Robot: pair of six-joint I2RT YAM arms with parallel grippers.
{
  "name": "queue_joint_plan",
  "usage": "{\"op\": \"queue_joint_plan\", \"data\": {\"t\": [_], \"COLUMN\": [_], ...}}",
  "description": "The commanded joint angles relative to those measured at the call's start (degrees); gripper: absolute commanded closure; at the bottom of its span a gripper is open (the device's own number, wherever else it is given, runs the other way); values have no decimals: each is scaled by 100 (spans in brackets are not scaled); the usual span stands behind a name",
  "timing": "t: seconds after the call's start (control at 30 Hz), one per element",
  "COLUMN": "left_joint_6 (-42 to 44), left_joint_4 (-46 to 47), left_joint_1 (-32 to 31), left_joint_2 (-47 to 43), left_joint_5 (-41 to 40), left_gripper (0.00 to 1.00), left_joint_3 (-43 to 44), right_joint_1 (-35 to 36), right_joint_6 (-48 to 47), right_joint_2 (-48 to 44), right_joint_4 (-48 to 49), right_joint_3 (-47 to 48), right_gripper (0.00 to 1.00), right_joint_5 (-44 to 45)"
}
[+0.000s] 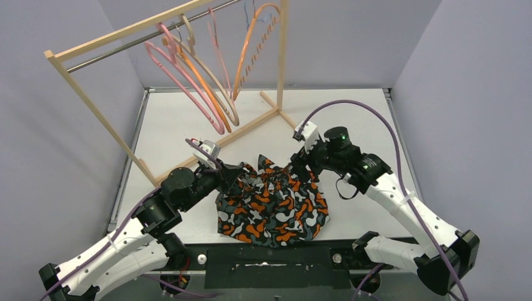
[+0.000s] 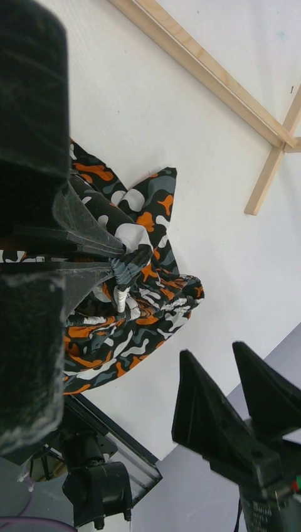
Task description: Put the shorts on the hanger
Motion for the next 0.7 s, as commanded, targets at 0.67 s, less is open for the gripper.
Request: {"op": "queue_joint_plan", "data": {"t": [0.67], "left_joint_6": [205], "left_joint_4": [180], "left_joint_1": [10], "left_joint_2": [21], "left_joint_5": [197], "left_gripper": [100], "left_joint_3": [379], "right_joint_1": [-724], "right_joint_6": [-1901], "right_joint_2": [2946], "right_joint_4": [594], "right_joint_3": [828], "right_gripper": [27], "right_joint_5": [-3175]}}
